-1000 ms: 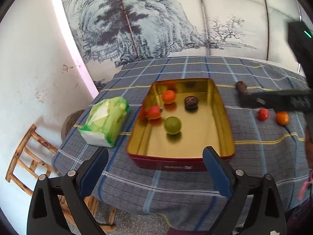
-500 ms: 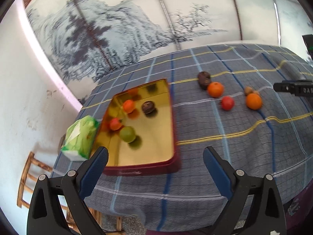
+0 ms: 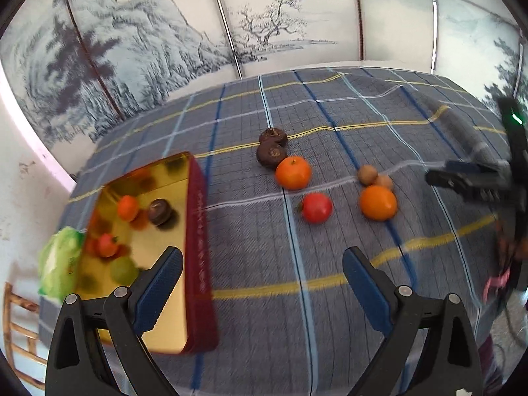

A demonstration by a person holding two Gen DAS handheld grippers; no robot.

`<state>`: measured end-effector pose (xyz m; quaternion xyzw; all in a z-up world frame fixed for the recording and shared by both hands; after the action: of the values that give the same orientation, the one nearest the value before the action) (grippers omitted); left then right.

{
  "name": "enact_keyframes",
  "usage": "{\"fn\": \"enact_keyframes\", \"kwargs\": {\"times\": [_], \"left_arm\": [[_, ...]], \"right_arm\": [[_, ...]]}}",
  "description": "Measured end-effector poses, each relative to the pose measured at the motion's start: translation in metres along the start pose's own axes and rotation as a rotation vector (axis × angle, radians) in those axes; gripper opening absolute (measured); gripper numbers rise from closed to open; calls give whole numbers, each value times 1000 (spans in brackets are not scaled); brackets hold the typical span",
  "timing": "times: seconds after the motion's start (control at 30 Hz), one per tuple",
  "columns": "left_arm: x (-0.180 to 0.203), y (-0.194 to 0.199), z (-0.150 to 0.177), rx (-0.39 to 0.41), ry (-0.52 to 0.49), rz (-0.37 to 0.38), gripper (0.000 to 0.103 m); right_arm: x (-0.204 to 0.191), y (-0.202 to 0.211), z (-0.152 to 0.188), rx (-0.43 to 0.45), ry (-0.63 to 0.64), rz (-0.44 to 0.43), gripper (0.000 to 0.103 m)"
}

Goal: Organize fruits
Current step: 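Grasp the second red tomato with the left tool, then lift the tomato with the left tool while the right tool grasps two small brown fruits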

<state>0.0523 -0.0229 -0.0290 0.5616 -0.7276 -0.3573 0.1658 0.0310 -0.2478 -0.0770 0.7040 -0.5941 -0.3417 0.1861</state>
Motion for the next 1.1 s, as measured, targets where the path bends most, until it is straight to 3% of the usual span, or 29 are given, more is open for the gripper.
{"fn": "enact_keyframes", "kwargs": {"times": [0.13, 0.27, 0.57, 0.63, 0.73, 0.77, 1.1], "left_arm": [[3, -32, -12, -31, 54, 70, 84], [13, -63, -16, -76, 65, 115, 71], [28, -90, -19, -79, 65, 176, 69], [31, -97, -15, -93, 46, 175, 60], [30, -96, -16, -33, 56, 189, 41], [28, -96, -15, -18, 64, 189, 27], [23, -86, -14, 43, 73, 156, 27]], "right_arm": [[-13, -2, 3, -14, 66, -8, 87], [-10, -1, 4, -8, 44, -45, 90], [-3, -1, 0, 15, -33, -121, 92], [-4, -2, 0, 14, -31, -123, 93], [-5, -2, 0, 13, -30, -129, 95], [-5, -2, 0, 12, -30, -131, 95], [-8, -5, -1, 10, -20, -119, 97]]}}
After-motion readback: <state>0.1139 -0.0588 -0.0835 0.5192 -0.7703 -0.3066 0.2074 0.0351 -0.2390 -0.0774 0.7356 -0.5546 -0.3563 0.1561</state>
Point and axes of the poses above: each gripper's, at about its wrist camera, not at the fingertips, and y roughly against the way its jaws point, x to its right, z to its underside, the point moved 6 cm from there along -y, roughly the way its jaws point, and after that the axes turned 4 degrees about x, right-handed, at the moved point
